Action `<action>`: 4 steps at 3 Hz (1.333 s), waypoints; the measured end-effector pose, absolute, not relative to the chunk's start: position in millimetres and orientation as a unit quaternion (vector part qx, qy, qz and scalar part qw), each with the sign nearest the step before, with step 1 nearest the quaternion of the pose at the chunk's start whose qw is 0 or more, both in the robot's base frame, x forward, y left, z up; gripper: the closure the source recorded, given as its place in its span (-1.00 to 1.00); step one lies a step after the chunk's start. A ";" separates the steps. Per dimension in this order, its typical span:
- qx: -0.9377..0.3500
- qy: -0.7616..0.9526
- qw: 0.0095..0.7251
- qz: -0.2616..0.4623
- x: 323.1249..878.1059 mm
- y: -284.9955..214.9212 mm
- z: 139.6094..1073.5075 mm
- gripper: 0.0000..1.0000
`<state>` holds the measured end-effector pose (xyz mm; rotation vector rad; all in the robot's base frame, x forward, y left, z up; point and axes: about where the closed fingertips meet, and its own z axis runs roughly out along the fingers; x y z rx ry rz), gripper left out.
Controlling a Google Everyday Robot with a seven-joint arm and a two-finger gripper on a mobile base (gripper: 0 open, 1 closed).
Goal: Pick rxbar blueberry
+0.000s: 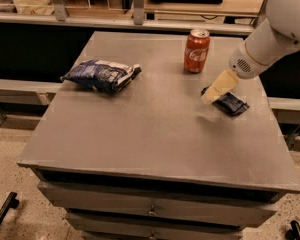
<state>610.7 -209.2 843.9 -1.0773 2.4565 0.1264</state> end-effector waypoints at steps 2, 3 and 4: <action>-0.349 0.911 0.219 0.021 562.0 -254.5 862.3 -1.00; -0.350 0.911 0.219 0.022 562.3 -253.7 862.0 -1.00; -0.359 0.909 0.207 0.029 571.6 -237.3 839.2 -1.00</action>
Offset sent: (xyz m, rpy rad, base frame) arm -0.0756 -0.0728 0.0299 -0.0437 0.0147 -0.1486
